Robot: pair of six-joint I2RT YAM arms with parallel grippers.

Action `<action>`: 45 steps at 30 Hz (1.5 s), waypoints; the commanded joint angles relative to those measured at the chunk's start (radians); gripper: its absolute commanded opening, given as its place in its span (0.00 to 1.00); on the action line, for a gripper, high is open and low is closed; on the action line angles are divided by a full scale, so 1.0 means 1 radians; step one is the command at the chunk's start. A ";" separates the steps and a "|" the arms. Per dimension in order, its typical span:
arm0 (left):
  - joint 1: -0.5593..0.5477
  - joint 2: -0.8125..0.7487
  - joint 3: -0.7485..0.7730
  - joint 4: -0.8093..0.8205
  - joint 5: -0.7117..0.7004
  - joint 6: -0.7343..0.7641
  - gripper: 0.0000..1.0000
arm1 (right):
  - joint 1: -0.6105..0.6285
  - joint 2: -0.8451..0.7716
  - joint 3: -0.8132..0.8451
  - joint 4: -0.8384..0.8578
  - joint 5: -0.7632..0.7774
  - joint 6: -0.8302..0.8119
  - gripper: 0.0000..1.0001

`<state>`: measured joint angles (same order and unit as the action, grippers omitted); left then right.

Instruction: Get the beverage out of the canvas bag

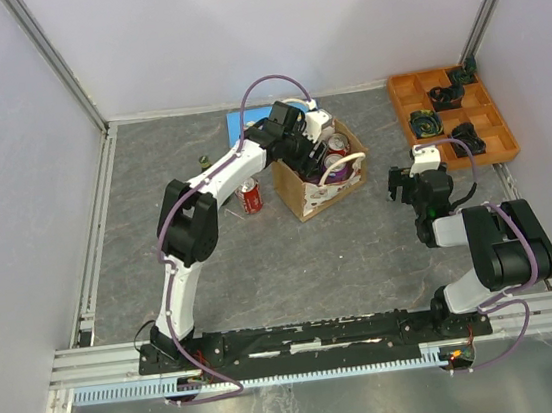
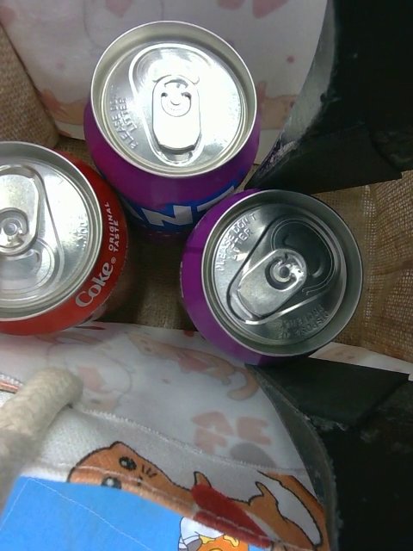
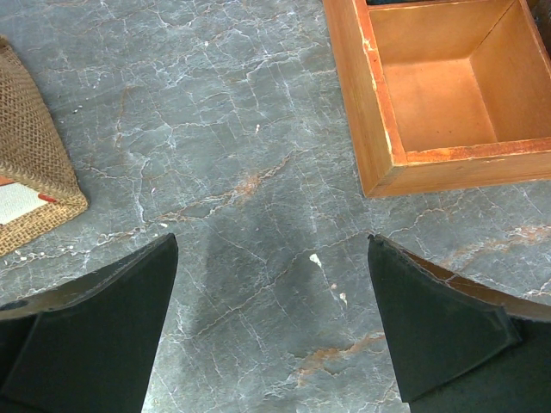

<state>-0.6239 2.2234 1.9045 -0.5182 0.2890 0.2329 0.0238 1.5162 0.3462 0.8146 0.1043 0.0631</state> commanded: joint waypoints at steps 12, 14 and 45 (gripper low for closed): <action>0.009 -0.175 0.064 0.052 -0.005 0.010 0.03 | -0.002 -0.003 0.023 0.041 -0.008 -0.006 0.99; 0.009 -0.195 0.115 0.035 -0.008 0.010 0.03 | -0.002 -0.003 0.023 0.041 -0.008 -0.006 0.99; 0.079 -1.140 -0.740 0.196 -0.455 -0.232 0.03 | -0.002 -0.003 0.024 0.041 -0.008 -0.005 0.99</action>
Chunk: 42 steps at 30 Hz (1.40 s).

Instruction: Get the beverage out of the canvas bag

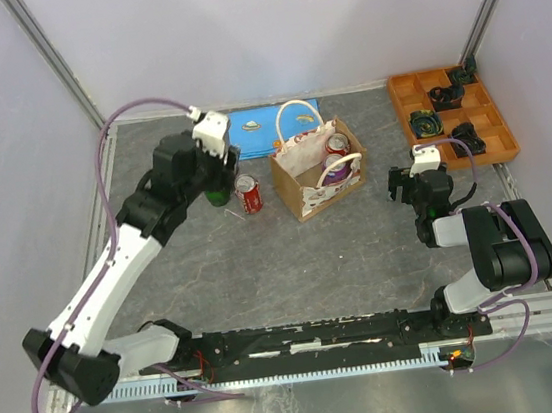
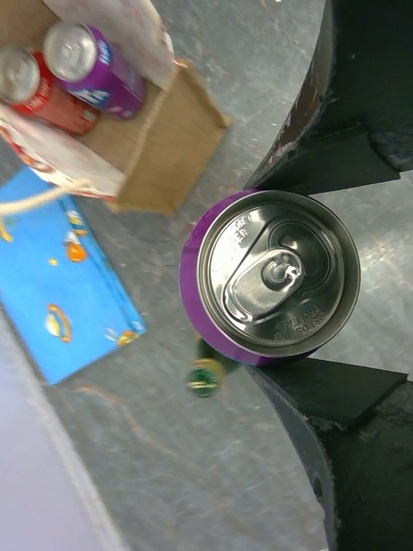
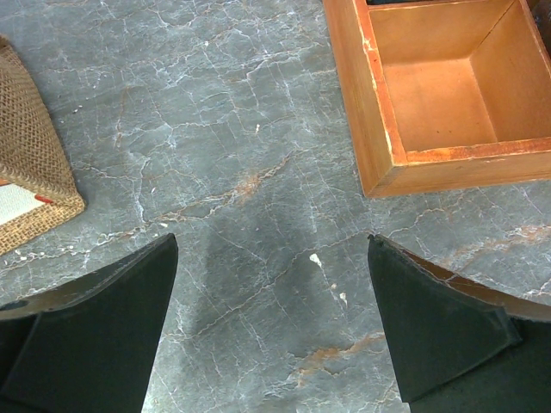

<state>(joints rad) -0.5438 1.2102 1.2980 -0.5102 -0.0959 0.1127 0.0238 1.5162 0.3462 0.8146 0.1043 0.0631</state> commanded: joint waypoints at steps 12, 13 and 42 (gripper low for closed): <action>0.001 -0.207 -0.474 0.331 -0.174 -0.221 0.03 | -0.002 -0.004 0.024 0.041 -0.008 -0.005 0.99; 0.002 -0.199 -0.490 0.341 -0.174 -0.223 0.03 | -0.002 -0.004 0.024 0.041 -0.008 -0.006 0.99; 0.179 -0.029 -0.658 0.544 -0.103 -0.324 0.44 | -0.002 -0.004 0.022 0.042 -0.008 -0.006 0.99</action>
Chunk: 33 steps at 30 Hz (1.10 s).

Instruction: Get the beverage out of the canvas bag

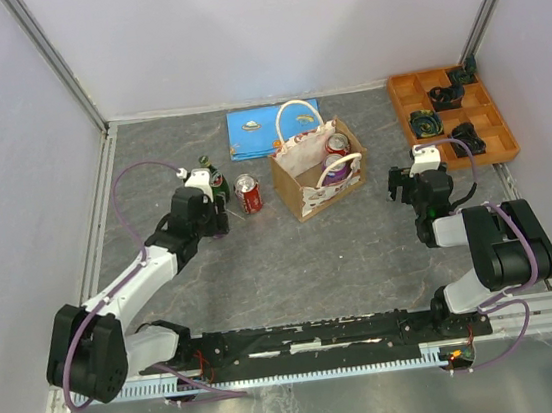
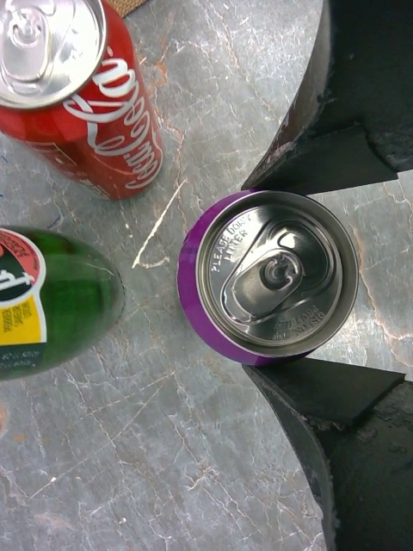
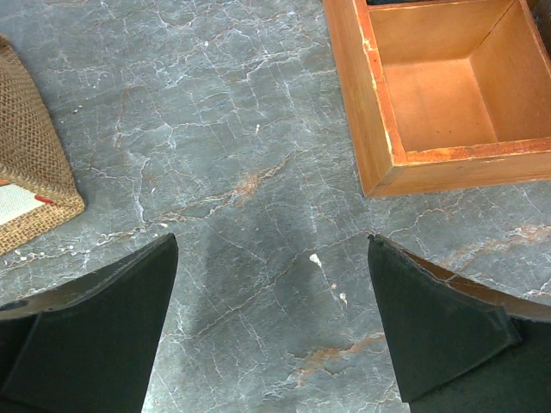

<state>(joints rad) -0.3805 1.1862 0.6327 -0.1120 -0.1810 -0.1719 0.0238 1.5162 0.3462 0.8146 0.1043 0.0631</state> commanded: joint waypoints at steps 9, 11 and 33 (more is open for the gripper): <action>0.032 0.020 0.016 0.153 0.002 -0.051 0.99 | -0.002 -0.003 0.023 0.041 -0.008 -0.005 0.99; 0.032 0.012 0.032 0.135 0.006 -0.043 0.99 | -0.002 -0.004 0.023 0.041 -0.008 -0.005 0.99; -0.123 0.243 0.671 -0.004 0.395 0.219 1.00 | -0.002 -0.004 0.023 0.041 -0.008 -0.005 0.99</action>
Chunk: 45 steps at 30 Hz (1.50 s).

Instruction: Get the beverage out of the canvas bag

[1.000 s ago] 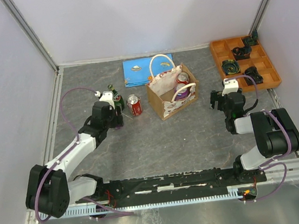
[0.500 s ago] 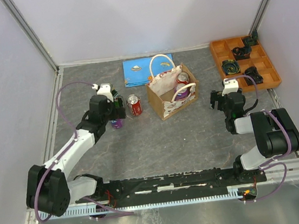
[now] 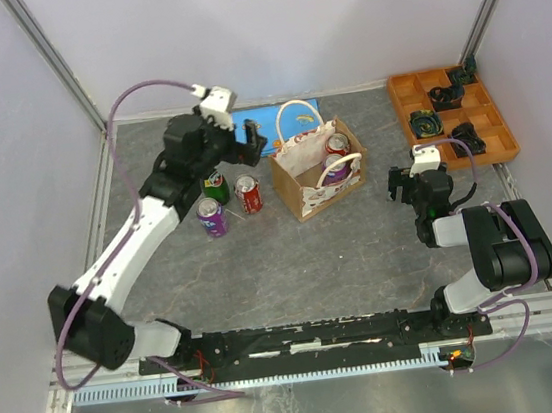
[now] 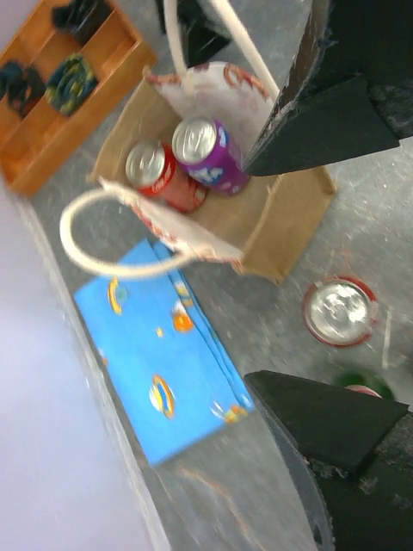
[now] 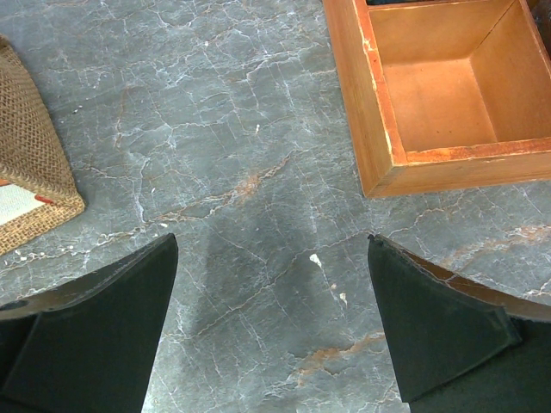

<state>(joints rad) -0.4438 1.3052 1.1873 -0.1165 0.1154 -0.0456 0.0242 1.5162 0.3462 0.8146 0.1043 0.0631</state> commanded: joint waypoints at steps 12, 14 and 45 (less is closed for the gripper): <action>-0.215 0.591 0.554 -0.170 0.100 0.207 0.99 | -0.004 -0.004 0.024 0.041 -0.008 -0.006 0.99; -0.222 0.646 0.600 -0.180 0.100 0.201 0.99 | -0.003 -0.003 0.023 0.041 -0.008 -0.005 0.99; -0.296 0.888 0.811 -0.334 0.092 0.219 0.99 | -0.003 -0.002 0.023 0.041 -0.008 -0.005 0.99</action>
<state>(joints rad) -0.7326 2.1994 1.9533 -0.4423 0.2115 0.1379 0.0238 1.5162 0.3462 0.8146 0.1043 0.0631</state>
